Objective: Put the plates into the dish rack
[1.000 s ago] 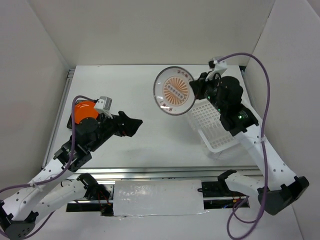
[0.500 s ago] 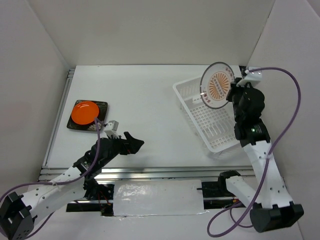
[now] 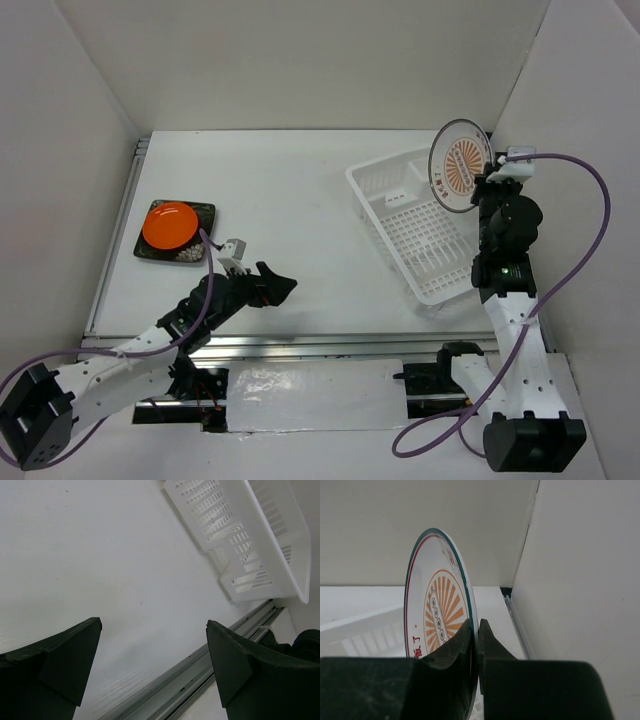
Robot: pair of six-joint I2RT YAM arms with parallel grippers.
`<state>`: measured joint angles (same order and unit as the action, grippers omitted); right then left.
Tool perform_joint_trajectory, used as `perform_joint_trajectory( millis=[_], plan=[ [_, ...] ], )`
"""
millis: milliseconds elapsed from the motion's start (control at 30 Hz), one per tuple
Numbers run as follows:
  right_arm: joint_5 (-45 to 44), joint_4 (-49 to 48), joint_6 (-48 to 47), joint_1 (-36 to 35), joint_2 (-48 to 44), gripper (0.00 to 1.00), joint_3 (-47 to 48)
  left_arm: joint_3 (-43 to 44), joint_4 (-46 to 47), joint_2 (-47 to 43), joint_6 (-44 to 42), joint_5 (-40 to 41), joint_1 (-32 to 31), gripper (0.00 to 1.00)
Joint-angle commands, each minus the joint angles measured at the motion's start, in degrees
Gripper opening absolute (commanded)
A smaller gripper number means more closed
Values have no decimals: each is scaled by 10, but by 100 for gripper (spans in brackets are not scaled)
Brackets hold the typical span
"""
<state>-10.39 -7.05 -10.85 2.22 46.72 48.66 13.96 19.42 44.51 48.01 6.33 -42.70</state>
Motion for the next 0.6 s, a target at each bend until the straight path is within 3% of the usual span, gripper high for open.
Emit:
perform_joint_trajectory(
  millis=[0,200,333,567],
  plan=[
    [47,-97,-38,22,-1,0,6,-1,53,3,-11,-7,-4,99],
    [245,-95,-39,173,-1,0,-37,4,42,-30,-15,-18,-5,99],
    [348,-32,-83,212,23,0,-36,0,32,-53,-15,-14,-6,100],
    [368,83,-176,227,70,0,-9,-9,17,-77,-13,3,-9,99]
  ],
)
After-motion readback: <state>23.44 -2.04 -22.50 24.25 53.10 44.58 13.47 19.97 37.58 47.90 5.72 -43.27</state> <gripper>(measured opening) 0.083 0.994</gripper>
